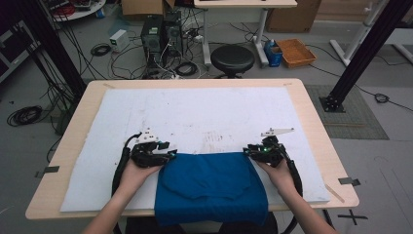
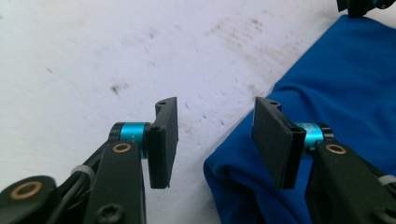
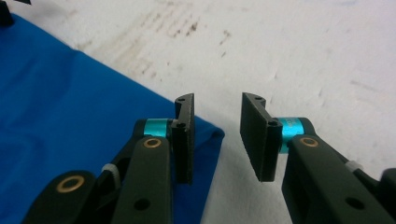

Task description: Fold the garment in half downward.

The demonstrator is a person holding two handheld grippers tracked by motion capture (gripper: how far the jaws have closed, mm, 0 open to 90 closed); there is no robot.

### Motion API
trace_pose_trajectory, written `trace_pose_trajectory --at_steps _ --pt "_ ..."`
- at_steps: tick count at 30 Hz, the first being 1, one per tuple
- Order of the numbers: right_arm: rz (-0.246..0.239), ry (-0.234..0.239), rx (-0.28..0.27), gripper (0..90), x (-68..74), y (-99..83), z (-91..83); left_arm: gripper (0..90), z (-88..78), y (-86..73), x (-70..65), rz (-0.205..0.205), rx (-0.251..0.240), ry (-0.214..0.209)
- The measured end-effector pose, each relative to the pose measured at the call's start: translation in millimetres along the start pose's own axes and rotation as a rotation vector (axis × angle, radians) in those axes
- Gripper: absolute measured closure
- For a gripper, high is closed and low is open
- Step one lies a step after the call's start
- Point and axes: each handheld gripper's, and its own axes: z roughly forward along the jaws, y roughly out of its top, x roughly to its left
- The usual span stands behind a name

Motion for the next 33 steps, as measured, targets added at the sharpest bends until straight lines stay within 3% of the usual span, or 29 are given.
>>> trace_pose_trajectory --at_steps 2,4,12,15,17,19,20,23,25,26,29,30,33 --pt "-0.027 0.012 0.017 85.3 1.7 -0.7 1.6 64.9 2.8 -2.4 -1.9 0.006 0.030 -0.025" --pt "-0.064 0.006 0.019 89.8 3.8 -1.0 0.8 77.7 1.2 -4.1 -5.2 0.034 0.026 -0.013" --pt "-0.061 -0.018 -0.016 90.0 -3.8 -5.8 -12.5 82.1 -6.6 -9.8 -4.4 0.012 0.011 -0.006" --pt "-0.069 -0.018 -0.024 90.0 -5.0 -7.3 -14.3 79.0 -7.8 -9.4 -6.1 0.008 0.001 0.008" --pt "-0.070 -0.018 -0.033 89.1 -4.1 -6.7 -15.7 66.9 -9.7 -9.1 -5.2 -0.003 -0.007 0.025" --pt "-0.062 -0.020 -0.059 79.4 -4.4 -5.8 -18.0 59.7 -11.3 -9.3 -2.6 -0.024 -0.026 0.038" --pt "-0.048 -0.017 -0.065 78.5 -5.1 -5.5 -19.1 54.0 -11.8 -9.2 -1.2 -0.043 -0.027 0.043" --pt "-0.005 0.008 -0.053 66.5 -7.2 -5.9 -16.6 51.6 -10.1 -9.6 1.0 -0.065 -0.027 0.033" --pt "-0.003 0.024 -0.022 66.5 -7.0 -7.3 -11.1 51.2 -7.6 -9.7 -0.2 -0.061 -0.017 0.021" --pt "-0.010 0.020 -0.013 69.2 -5.4 -8.2 -8.8 52.2 -6.5 -9.7 -1.2 -0.051 -0.005 0.017" --pt "-0.058 0.014 0.004 86.2 -1.0 -8.6 -6.8 69.4 -5.7 -10.9 -4.5 -0.016 0.016 -0.008" --pt "-0.072 0.008 0.001 87.4 -0.2 -8.1 -7.3 75.9 -5.7 -11.1 -5.5 -0.003 0.016 -0.004" --pt "-0.073 -0.004 -0.011 88.4 -0.9 -7.0 -9.7 81.8 -5.8 -10.2 -5.5 0.006 0.013 -0.002"
